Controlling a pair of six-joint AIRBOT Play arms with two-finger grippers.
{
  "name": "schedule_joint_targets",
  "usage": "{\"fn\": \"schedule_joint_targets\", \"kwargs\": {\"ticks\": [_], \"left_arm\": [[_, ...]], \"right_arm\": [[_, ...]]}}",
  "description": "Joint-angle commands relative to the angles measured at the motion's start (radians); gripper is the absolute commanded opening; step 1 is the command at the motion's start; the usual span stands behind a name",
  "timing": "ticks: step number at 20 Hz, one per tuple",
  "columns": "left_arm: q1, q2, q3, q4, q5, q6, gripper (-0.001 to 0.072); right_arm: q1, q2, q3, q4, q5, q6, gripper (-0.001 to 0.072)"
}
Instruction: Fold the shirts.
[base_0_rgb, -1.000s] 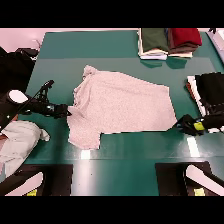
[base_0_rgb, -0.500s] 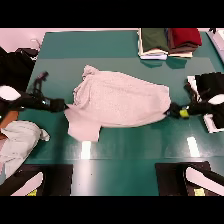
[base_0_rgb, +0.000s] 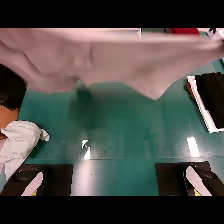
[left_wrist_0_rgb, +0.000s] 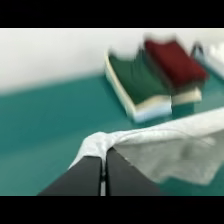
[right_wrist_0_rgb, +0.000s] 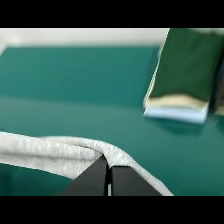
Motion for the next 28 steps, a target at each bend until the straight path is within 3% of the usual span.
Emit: {"fn": "schedule_joint_targets", "kwargs": {"ticks": [1,7,12,18,22,25,28], "left_arm": [[0.000,0.019,0.272,0.083,0.024,-0.046,0.0020],[0.000,-0.060,0.228,0.083,-0.064,-0.082,0.0021],[0.000,-0.298,0.021,0.011,-0.213,-0.099,0.0021],[-0.006,-0.604,-0.286,-0.033,-0.136,-0.098,0.0021],[-0.005,-0.793,-0.308,-0.037,-0.043,-0.060,0.0022],[-0.002,-0.839,-0.301,-0.044,0.068,-0.021,0.0021],[0.028,-0.840,-0.271,-0.040,0.031,-0.006,0.0022]], "right_arm": [[-0.113,0.069,0.200,-0.003,0.053,0.001,0.0014],[-0.167,0.034,0.270,0.000,0.143,0.038,0.0013],[-0.099,-0.177,0.253,-0.053,0.289,0.074,0.0014],[0.168,-0.474,-0.019,-0.381,0.270,0.168,0.0013],[0.232,-0.706,-0.032,-0.392,0.164,0.169,0.0013],[0.248,-0.833,0.089,-0.384,0.109,0.169,0.0013],[0.247,-0.877,0.202,-0.389,0.147,0.161,0.0014]]}}
